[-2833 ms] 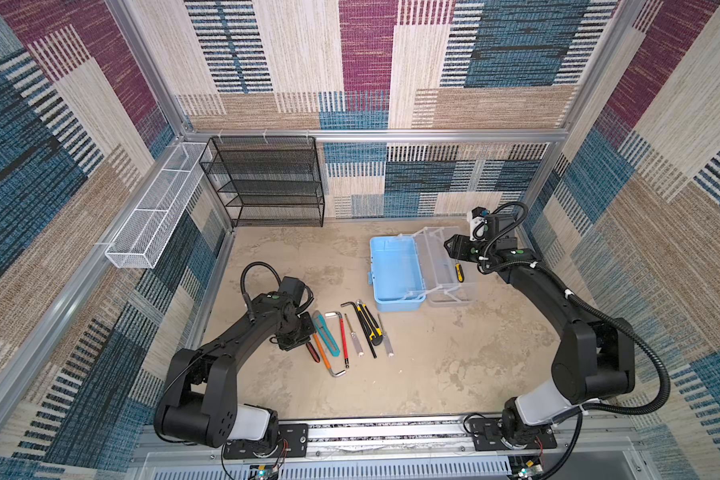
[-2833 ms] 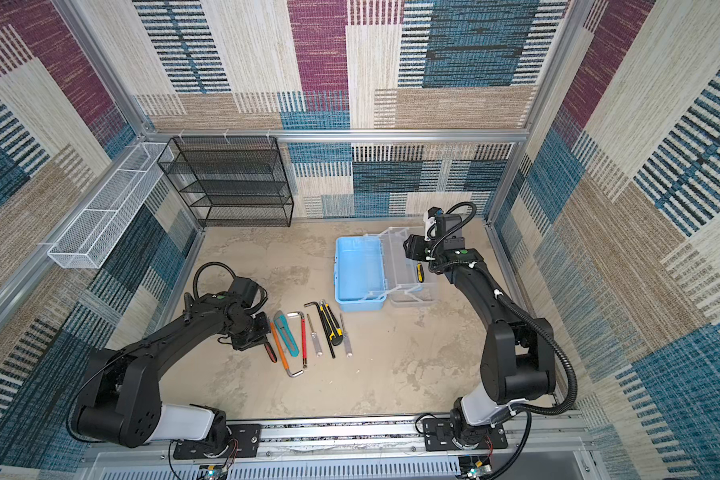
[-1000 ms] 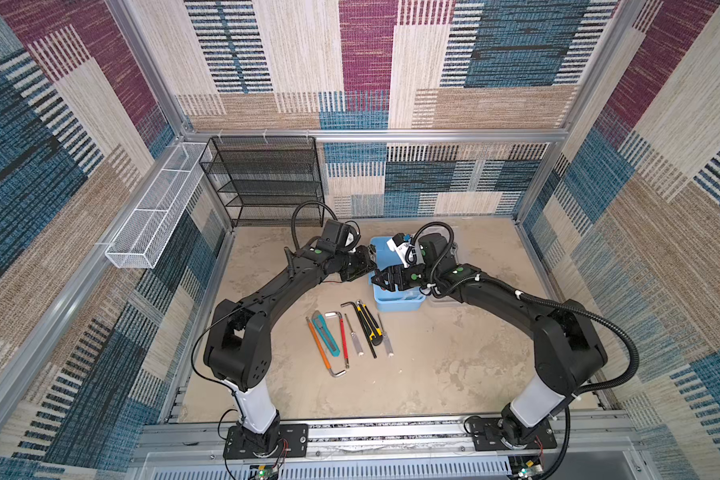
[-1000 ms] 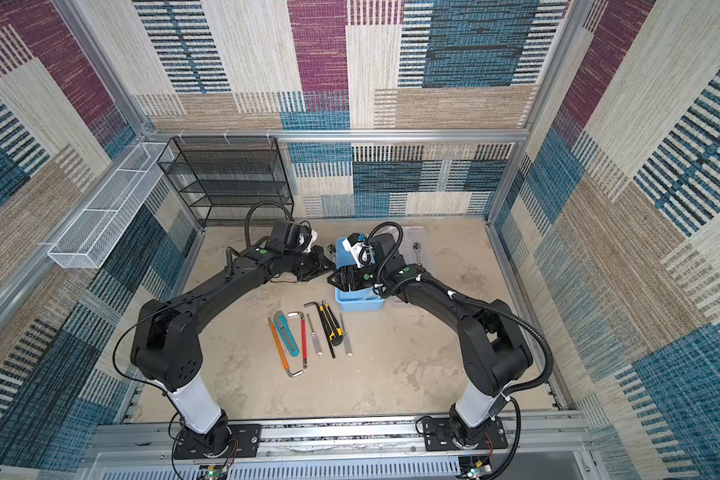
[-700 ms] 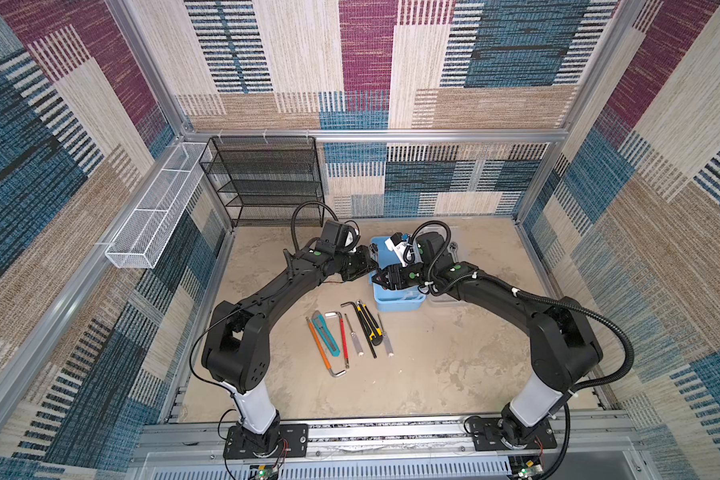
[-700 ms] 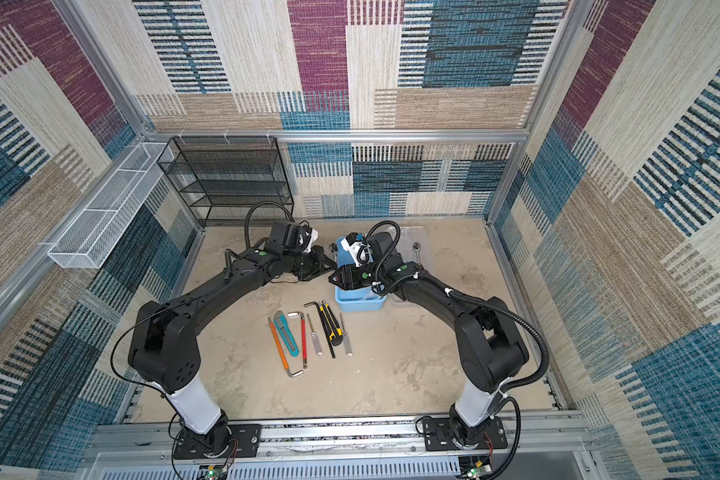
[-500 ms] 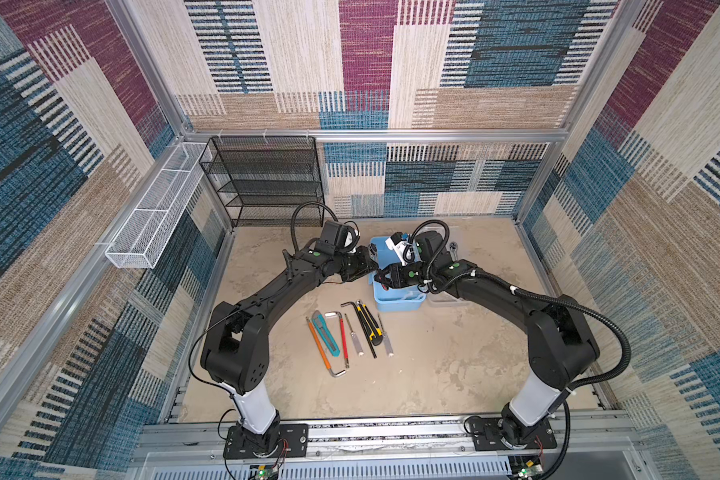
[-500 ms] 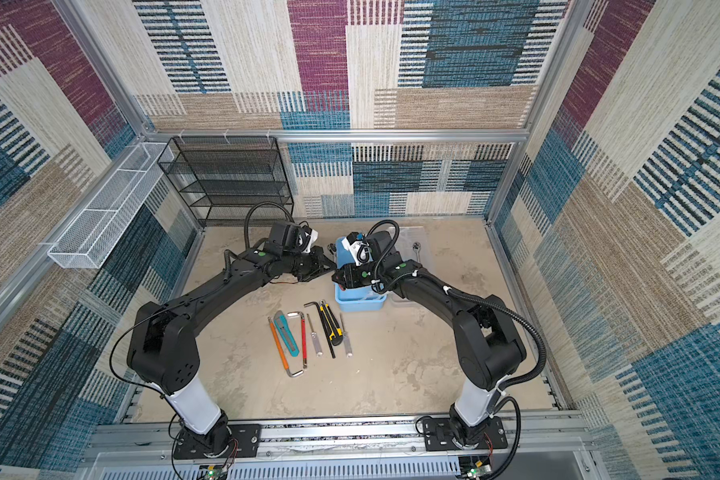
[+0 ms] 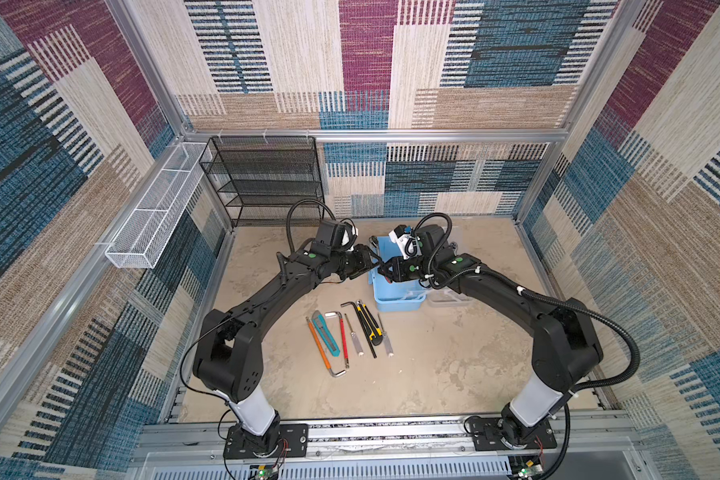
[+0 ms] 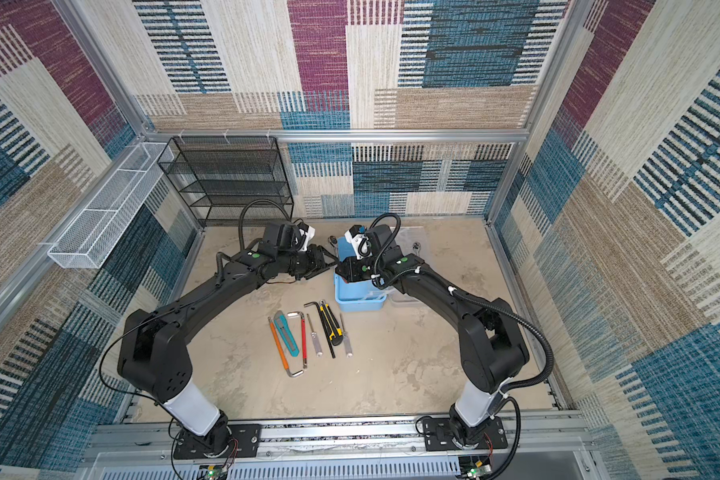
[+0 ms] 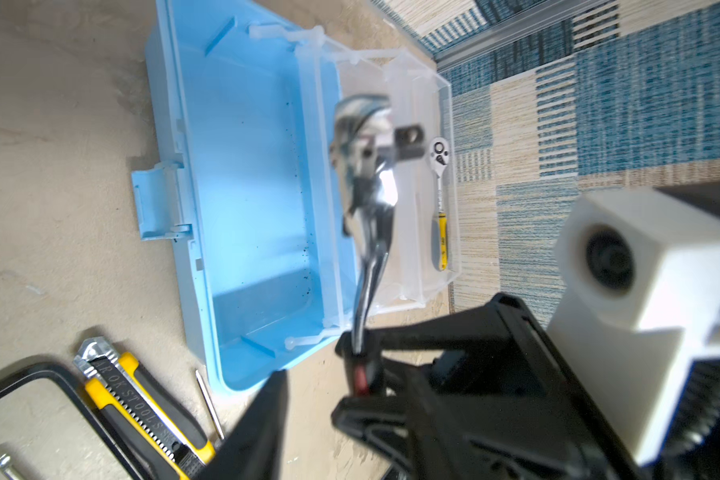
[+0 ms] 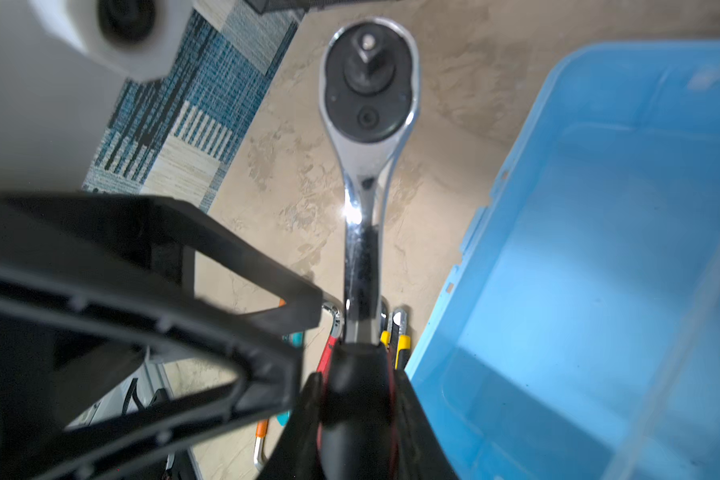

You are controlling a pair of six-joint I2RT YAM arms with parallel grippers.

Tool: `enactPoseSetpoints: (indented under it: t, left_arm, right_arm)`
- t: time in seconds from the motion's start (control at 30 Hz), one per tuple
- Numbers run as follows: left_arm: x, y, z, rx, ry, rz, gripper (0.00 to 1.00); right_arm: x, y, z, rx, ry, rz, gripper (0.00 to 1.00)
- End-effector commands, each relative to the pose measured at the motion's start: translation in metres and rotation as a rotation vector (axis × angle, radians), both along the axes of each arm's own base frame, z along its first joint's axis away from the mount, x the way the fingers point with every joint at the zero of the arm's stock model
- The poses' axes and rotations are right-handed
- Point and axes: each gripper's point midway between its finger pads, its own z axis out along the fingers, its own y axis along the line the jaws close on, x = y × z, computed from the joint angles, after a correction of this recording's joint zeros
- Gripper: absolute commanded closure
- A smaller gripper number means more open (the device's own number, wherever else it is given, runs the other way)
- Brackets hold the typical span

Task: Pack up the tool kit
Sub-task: 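Grasp the ratchet handle with the right gripper while the left opens and draws back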

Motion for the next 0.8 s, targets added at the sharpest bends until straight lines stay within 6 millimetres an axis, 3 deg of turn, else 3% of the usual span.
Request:
enactPoseSetpoints:
  t: [0.0,0.23,0.37,0.53,0.77]
  left_arm:
    - [0.002,0.008,0.006,0.034,-0.087,0.012,0.06]
    - [-0.007,0.031,-0.024,0.133,-0.018,0.022,0.04]
    - [-0.009,0.042,-0.037,0.188,0.016,0.024,0.04]
    - [-0.012,0.056,-0.058,0.247,0.080,0.035,0.06]
    - [-0.020,0.068,-0.079,0.298,0.148,0.047,0.08]
  right_arm:
    - [0.019,-0.025,0.014,-0.043,-0.046,-0.121,0.99]
    - [0.040,-0.115,0.024,-0.164,-0.068,-0.335,0.98]
    - [0.047,-0.165,0.018,-0.261,-0.067,-0.430,0.98]
    - [0.052,-0.200,-0.002,-0.369,-0.042,-0.482,0.97]
    - [0.053,-0.226,-0.016,-0.454,-0.028,-0.536,0.97]
